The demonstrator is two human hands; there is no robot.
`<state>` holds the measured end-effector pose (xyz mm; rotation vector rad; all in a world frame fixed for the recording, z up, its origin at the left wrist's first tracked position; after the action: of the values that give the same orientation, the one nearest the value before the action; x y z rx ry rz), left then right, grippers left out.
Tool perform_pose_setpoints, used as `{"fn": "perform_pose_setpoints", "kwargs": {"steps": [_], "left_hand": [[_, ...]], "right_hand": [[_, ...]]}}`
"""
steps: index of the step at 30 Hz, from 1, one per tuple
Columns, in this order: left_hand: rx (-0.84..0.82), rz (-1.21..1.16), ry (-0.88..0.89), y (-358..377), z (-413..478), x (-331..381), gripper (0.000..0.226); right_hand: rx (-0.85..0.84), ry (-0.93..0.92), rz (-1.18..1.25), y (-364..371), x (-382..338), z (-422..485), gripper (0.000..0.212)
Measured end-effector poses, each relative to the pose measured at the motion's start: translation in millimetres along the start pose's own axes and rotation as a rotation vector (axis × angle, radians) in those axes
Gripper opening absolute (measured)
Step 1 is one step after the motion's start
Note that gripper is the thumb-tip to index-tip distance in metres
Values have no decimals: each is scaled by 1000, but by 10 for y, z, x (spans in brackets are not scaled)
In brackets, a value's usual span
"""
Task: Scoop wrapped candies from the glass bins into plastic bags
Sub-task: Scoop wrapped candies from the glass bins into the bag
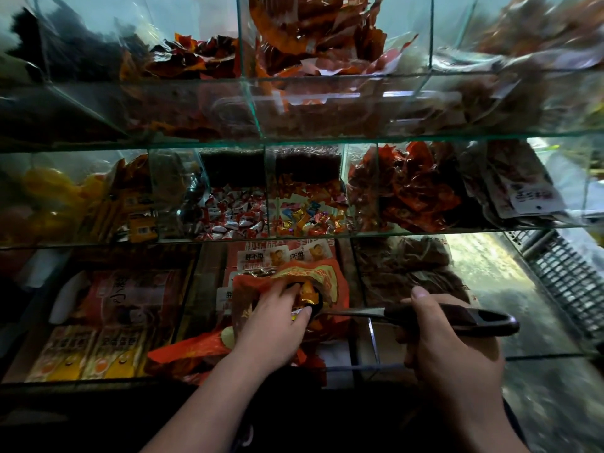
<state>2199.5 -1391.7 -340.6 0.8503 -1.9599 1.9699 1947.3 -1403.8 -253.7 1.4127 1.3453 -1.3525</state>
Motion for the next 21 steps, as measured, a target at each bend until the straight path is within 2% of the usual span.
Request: {"fn": "perform_pose_setpoints", "kwargs": {"steps": [5,11,15,19,21], "left_hand": [[117,-46,33,-144,-117,89,52],[242,-114,105,-437,-140,319,55],[325,-64,208,-737,86,575,60],[279,-35,257,-894,617,769,59],[230,-106,203,-878,879,760,58]], "right_hand": [[-69,109,148,57,3,21,37],[-68,45,211,-53,-231,-4,31],[-90,77,212,-60,-335,82,45],[-10,20,282,14,-467,243,39],[-1,-2,328,133,-479,366,38]]}}
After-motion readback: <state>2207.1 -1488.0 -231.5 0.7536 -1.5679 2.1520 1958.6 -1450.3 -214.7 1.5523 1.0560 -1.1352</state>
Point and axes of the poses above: each hand's wrist, its own z-axis towards the middle knuckle, its own y-axis out of the palm, x = y × z, the point moved 9 cm from there along z, towards the middle knuckle, and after that the axes turned 3 degrees about x, right-handed, at the moved point
